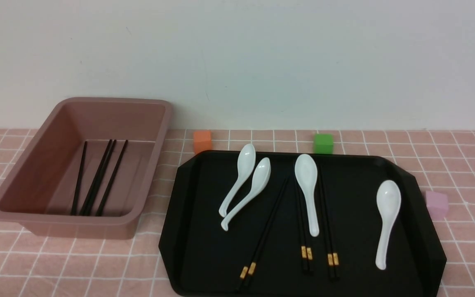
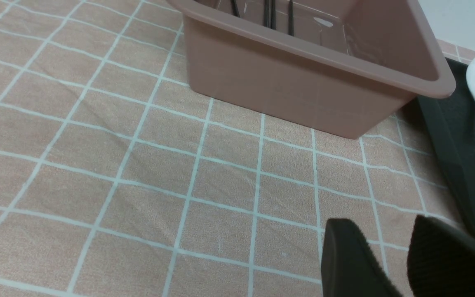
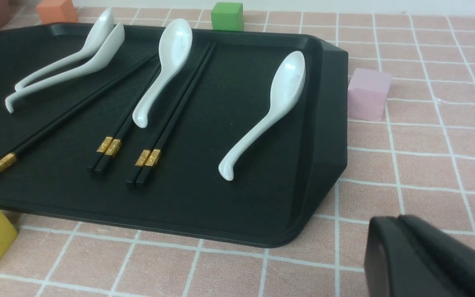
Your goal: On pink tablecloth take chopsticks from black tray and put them in box.
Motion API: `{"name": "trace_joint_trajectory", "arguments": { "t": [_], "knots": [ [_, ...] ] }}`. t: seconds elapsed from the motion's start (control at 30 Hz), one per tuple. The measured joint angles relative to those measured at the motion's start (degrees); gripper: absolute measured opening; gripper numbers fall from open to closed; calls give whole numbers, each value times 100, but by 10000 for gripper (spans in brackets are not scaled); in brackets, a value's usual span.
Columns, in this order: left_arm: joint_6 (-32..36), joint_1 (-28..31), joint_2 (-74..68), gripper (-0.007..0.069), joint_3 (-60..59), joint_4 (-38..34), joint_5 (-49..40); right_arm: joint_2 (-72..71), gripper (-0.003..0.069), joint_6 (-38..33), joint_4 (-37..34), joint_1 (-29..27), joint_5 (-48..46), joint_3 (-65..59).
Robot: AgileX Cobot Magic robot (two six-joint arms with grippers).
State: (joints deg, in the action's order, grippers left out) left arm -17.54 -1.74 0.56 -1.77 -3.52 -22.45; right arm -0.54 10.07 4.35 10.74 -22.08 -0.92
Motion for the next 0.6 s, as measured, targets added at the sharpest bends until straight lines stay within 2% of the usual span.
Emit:
{"name": "trace_joint_trajectory", "arguments": {
  "t": [0.6],
  "knots": [
    [0, 0, 0, 238, 0, 0, 0, 0, 48, 0, 0, 0, 0, 0]
  ]
}}
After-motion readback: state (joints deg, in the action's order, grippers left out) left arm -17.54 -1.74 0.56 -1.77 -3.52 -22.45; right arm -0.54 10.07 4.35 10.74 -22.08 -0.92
